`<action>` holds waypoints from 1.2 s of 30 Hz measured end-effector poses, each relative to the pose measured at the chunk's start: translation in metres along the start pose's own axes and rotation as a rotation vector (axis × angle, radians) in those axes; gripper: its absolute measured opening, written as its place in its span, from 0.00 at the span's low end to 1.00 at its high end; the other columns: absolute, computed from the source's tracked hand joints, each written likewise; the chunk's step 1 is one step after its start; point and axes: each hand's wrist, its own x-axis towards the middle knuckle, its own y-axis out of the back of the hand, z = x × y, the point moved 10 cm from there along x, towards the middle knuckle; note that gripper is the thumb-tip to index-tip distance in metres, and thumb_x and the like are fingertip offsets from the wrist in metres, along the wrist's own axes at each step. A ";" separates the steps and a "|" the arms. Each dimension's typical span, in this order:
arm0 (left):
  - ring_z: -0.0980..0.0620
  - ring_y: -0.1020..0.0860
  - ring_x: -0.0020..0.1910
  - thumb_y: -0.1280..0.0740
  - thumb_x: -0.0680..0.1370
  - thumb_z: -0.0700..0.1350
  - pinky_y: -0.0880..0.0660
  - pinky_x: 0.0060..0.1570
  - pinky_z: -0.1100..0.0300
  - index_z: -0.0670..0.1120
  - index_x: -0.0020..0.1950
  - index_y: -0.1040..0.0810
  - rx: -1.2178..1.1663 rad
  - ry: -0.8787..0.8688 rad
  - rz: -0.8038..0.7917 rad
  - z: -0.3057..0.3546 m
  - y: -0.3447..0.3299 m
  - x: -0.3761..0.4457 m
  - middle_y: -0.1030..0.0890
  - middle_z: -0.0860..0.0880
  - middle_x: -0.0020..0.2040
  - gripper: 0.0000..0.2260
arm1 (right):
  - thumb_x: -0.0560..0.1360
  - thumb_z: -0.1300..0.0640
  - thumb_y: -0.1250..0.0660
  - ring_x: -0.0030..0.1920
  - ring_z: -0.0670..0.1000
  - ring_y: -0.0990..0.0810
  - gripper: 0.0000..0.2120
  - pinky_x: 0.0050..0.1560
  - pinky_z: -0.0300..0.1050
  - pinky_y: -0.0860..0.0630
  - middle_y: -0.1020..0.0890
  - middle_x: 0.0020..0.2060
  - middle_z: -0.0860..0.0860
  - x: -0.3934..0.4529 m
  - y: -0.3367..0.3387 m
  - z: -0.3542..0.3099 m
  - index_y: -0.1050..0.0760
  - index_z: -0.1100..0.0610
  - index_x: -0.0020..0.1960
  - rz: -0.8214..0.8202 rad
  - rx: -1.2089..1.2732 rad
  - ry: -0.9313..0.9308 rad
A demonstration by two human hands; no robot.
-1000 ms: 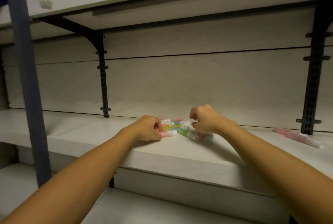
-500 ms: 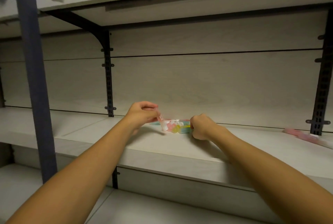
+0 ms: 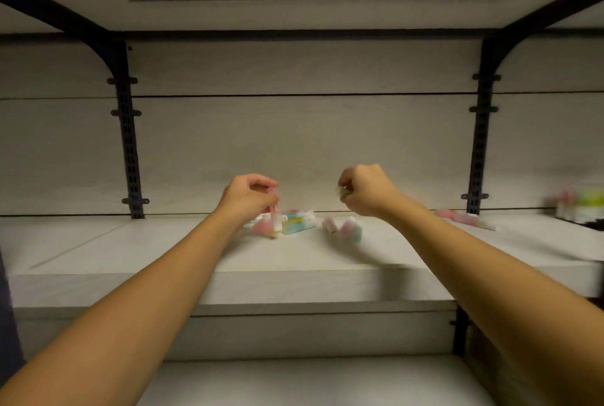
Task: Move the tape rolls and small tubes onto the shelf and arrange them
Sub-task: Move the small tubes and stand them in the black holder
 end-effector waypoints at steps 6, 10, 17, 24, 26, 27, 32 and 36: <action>0.54 0.20 0.37 0.29 0.75 0.41 0.27 0.39 0.68 0.51 0.48 0.16 0.249 -0.298 -0.093 0.044 -0.074 -0.019 0.17 0.53 0.40 0.06 | 0.75 0.60 0.34 0.52 0.57 0.21 0.11 0.54 0.52 0.21 0.17 0.51 0.56 -0.060 0.042 0.056 0.19 0.55 0.56 0.045 -0.086 -0.156; 0.56 0.20 0.38 0.30 0.75 0.40 0.31 0.39 0.77 0.49 0.50 0.16 0.264 -0.444 -0.203 0.073 -0.132 -0.047 0.16 0.54 0.42 0.07 | 0.77 0.57 0.34 0.49 0.56 0.20 0.08 0.51 0.49 0.21 0.17 0.50 0.54 -0.108 0.072 0.096 0.19 0.55 0.54 0.080 -0.124 -0.294; 0.60 0.20 0.40 0.29 0.77 0.42 0.24 0.47 0.66 0.48 0.54 0.15 0.188 -0.543 -0.339 0.110 -0.217 -0.094 0.17 0.55 0.43 0.07 | 0.76 0.64 0.34 0.50 0.54 0.21 0.10 0.59 0.52 0.22 0.18 0.47 0.53 -0.184 0.126 0.153 0.20 0.57 0.56 0.075 -0.197 -0.455; 0.57 0.20 0.48 0.30 0.79 0.45 0.21 0.51 0.60 0.49 0.59 0.18 0.176 -0.579 -0.461 0.147 -0.297 -0.146 0.19 0.53 0.52 0.09 | 0.76 0.63 0.32 0.46 0.51 0.22 0.08 0.48 0.44 0.22 0.18 0.48 0.53 -0.246 0.185 0.212 0.20 0.58 0.54 0.116 -0.219 -0.531; 0.56 0.21 0.48 0.31 0.79 0.45 0.21 0.52 0.59 0.49 0.58 0.18 0.157 -0.569 -0.462 0.157 -0.316 -0.159 0.19 0.53 0.51 0.09 | 0.76 0.62 0.32 0.46 0.51 0.22 0.08 0.50 0.45 0.21 0.18 0.48 0.53 -0.260 0.198 0.230 0.20 0.57 0.54 0.126 -0.227 -0.547; 0.56 0.20 0.48 0.31 0.79 0.46 0.20 0.53 0.58 0.50 0.58 0.18 0.150 -0.570 -0.461 0.162 -0.327 -0.165 0.19 0.54 0.50 0.08 | 0.76 0.62 0.32 0.47 0.52 0.22 0.08 0.51 0.46 0.20 0.18 0.49 0.53 -0.268 0.204 0.241 0.20 0.57 0.55 0.133 -0.221 -0.560; 0.57 0.21 0.49 0.30 0.79 0.45 0.22 0.50 0.62 0.49 0.58 0.17 0.104 -0.601 -0.454 0.197 -0.373 -0.203 0.19 0.56 0.49 0.08 | 0.77 0.62 0.32 0.50 0.53 0.22 0.10 0.53 0.45 0.21 0.18 0.52 0.54 -0.308 0.236 0.290 0.20 0.59 0.58 0.125 -0.215 -0.579; 0.56 0.21 0.50 0.30 0.79 0.46 0.22 0.49 0.63 0.51 0.58 0.18 0.078 -0.640 -0.431 0.228 -0.409 -0.231 0.19 0.56 0.51 0.08 | 0.76 0.61 0.31 0.50 0.53 0.21 0.11 0.53 0.47 0.20 0.18 0.52 0.54 -0.337 0.262 0.338 0.20 0.58 0.58 0.109 -0.213 -0.599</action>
